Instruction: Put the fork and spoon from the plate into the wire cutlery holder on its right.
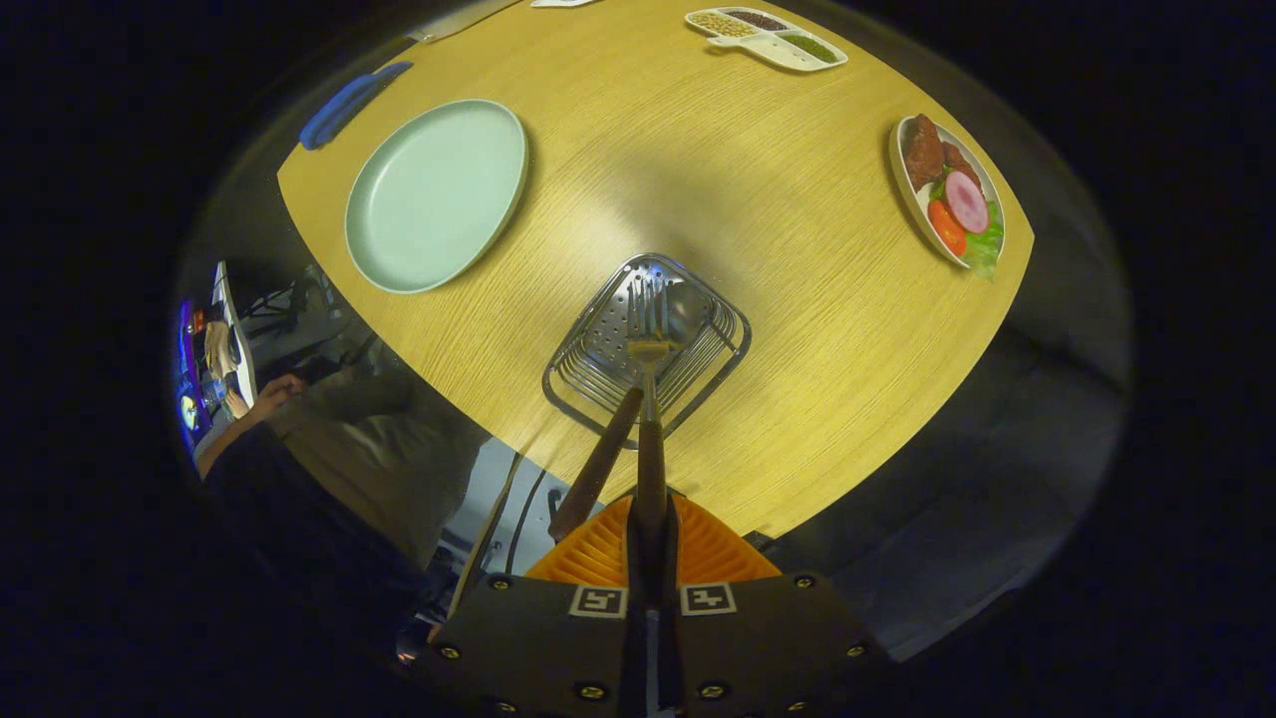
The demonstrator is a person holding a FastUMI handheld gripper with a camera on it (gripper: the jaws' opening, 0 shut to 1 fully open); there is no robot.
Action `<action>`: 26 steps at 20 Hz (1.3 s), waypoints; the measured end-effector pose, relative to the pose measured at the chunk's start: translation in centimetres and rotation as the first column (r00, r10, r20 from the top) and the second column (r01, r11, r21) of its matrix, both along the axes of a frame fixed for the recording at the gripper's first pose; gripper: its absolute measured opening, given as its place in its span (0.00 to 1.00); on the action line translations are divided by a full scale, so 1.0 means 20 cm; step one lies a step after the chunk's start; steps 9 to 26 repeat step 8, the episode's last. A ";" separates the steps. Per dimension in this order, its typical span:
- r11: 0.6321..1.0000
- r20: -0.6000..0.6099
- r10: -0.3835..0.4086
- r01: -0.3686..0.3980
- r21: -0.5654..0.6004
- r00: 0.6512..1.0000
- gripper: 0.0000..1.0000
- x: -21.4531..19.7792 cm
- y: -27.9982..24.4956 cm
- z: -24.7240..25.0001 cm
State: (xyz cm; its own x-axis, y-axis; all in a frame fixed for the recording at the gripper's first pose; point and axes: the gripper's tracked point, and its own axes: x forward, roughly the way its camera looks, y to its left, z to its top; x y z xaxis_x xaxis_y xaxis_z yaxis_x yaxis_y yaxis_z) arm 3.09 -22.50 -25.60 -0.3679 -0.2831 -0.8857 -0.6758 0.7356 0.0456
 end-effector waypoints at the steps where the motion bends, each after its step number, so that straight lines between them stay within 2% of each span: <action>1: 1.000 0.004 -0.005 0.005 0.000 1.000 0.06 0.01 0.01 -0.01; 5: 0.999 0.064 -0.024 0.022 0.045 0.998 0.18 0.10 0.04 0.01; 6: 0.997 0.091 -0.039 0.033 0.068 0.995 0.40 0.11 0.05 0.02; 7: 0.995 0.117 -0.062 0.052 0.090 0.991 0.50 0.12 0.06 0.05; 8: 0.990 0.147 -0.095 0.078 0.116 0.985 0.55 0.14 0.09 0.06; 26: 0.990 0.147 -0.095 0.078 0.116 0.985 0.55 0.14 0.09 0.06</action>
